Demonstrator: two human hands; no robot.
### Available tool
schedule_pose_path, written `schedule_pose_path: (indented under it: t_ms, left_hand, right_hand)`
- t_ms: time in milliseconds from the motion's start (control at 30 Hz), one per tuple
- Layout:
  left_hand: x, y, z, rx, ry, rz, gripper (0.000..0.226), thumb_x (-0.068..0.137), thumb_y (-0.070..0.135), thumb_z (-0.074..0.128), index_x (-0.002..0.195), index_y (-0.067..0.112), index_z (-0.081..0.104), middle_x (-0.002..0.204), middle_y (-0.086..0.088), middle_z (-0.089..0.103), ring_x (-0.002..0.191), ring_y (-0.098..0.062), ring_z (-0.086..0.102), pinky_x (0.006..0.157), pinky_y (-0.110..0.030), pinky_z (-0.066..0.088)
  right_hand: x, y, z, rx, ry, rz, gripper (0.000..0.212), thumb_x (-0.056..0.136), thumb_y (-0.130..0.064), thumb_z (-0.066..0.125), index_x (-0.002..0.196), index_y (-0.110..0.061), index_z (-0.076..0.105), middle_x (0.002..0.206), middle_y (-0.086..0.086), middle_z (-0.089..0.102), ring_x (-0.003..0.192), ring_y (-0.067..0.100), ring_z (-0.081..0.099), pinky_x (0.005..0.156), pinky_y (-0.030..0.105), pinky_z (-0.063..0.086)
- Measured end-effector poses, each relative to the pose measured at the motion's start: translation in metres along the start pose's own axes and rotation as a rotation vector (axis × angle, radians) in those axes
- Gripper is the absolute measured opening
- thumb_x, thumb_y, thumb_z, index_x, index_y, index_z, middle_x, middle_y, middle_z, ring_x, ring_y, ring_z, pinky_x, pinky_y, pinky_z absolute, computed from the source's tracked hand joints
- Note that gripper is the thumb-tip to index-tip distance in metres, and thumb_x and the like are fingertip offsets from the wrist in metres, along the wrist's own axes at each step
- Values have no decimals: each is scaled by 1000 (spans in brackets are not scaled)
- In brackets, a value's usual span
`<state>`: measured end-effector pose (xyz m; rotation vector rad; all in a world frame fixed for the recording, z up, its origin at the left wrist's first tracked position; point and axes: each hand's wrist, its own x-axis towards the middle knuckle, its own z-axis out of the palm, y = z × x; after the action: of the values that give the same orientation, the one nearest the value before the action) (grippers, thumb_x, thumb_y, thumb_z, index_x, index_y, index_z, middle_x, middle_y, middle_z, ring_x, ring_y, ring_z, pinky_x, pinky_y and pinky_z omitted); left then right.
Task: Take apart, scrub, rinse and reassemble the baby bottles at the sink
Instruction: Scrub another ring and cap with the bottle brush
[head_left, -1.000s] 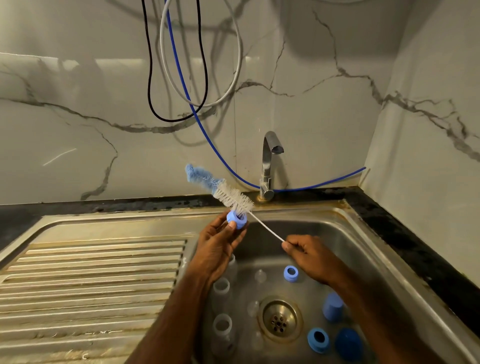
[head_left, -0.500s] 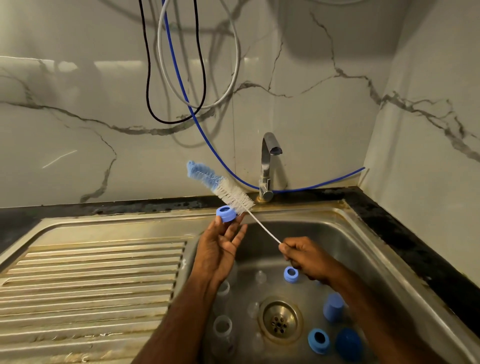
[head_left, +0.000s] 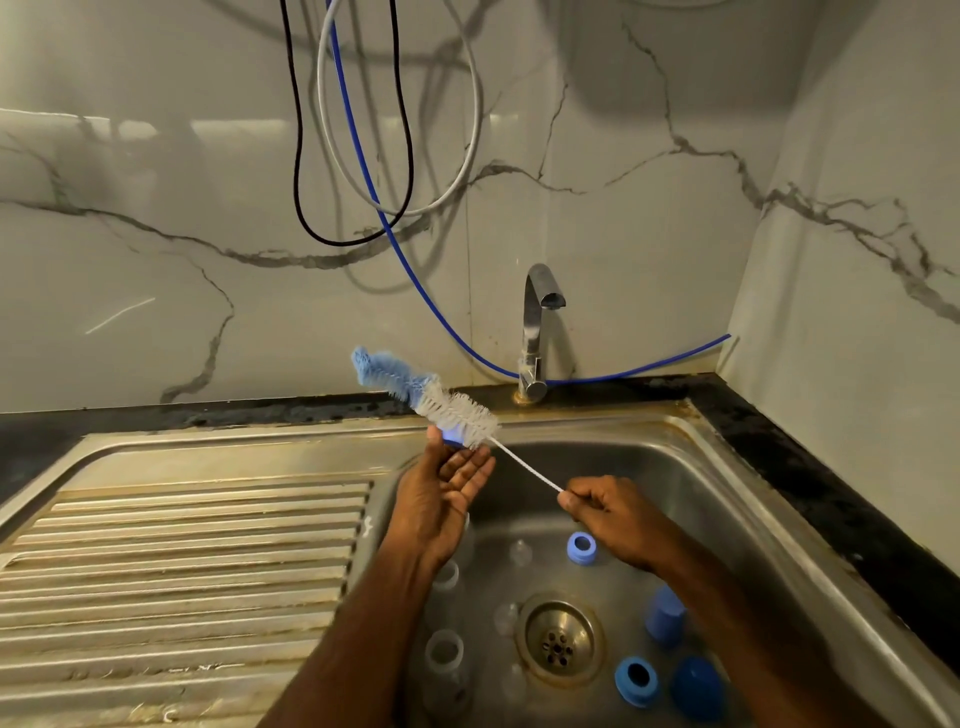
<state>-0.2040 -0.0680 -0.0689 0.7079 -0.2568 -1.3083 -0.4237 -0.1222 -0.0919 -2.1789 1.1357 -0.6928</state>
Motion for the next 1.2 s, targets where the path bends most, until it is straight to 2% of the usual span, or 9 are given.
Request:
schedule_pose_path:
  t_ms: [67, 267, 400, 500, 600, 733, 833, 1000, 1200]
  left_hand:
    - [-1, -7, 3, 58, 1, -7, 38, 102, 34, 54, 122, 4, 62, 108, -20, 75, 106, -30, 71, 98, -43, 53]
    - [0, 8, -3, -30, 14, 26, 40, 99, 35, 55, 120, 2, 63, 119, -23, 71, 116, -34, 66, 106, -45, 48]
    - [-5, -1, 4, 27, -15, 3, 41, 99, 34, 55, 127, 4, 60, 114, -20, 74, 110, -31, 70, 97, -42, 53]
    - [-5, 3, 5, -101, -61, 34, 41, 95, 29, 58, 128, 3, 60, 124, -23, 69, 117, -34, 66, 98, -46, 55]
    - [-3, 8, -1, -128, -142, 41, 48, 92, 26, 58, 135, 4, 57, 134, -23, 63, 126, -36, 61, 101, -49, 52]
    - [-4, 4, -5, 69, -193, 65, 43, 96, 11, 53, 137, -2, 52, 134, -24, 63, 126, -39, 60, 101, -51, 51]
    - [-1, 2, -7, 206, -154, 130, 44, 95, 1, 55, 138, -4, 50, 131, -24, 64, 122, -38, 63, 97, -46, 54]
    - [4, -19, -12, 480, -177, 254, 35, 76, -3, 79, 105, 9, 61, 100, -13, 73, 95, -31, 70, 85, -33, 61]
    - [11, -59, -18, 1088, -234, 326, 50, 80, -8, 76, 122, 16, 67, 114, -5, 73, 103, -18, 72, 91, -37, 59]
  right_hand:
    - [1, -4, 7, -24, 29, -32, 34, 101, -31, 54, 74, -11, 59, 65, 9, 56, 57, 7, 48, 63, 36, 47]
    - [1, 6, -8, -18, 36, 10, 32, 101, -26, 56, 69, -19, 57, 60, -5, 50, 54, 2, 46, 56, 17, 41]
    - [1, -1, 1, -15, -2, -15, 30, 102, -27, 55, 75, -17, 62, 64, 5, 57, 57, 2, 49, 59, 20, 42]
    - [1, 2, -3, 3, 17, -5, 29, 102, -28, 55, 76, -16, 63, 64, 4, 55, 56, 0, 49, 57, 18, 43]
    - [1, 11, -7, 18, 17, 46, 31, 102, -33, 54, 78, -14, 62, 66, 6, 55, 60, 5, 50, 63, 30, 47]
    - [1, 10, -8, 39, 4, 49, 33, 102, -30, 53, 72, -18, 57, 60, -7, 48, 58, 4, 46, 63, 29, 43]
    - [-3, 6, -11, 26, -44, 31, 36, 102, -29, 53, 66, -27, 53, 60, -7, 49, 55, 0, 46, 58, 18, 42]
    - [-6, 0, -18, 107, -67, 39, 36, 100, -27, 57, 65, -19, 56, 59, -6, 50, 58, 6, 46, 61, 26, 41]
    - [-16, 25, -57, 217, -27, 131, 39, 102, -18, 56, 63, -21, 53, 57, -9, 49, 53, 0, 42, 59, 19, 38]
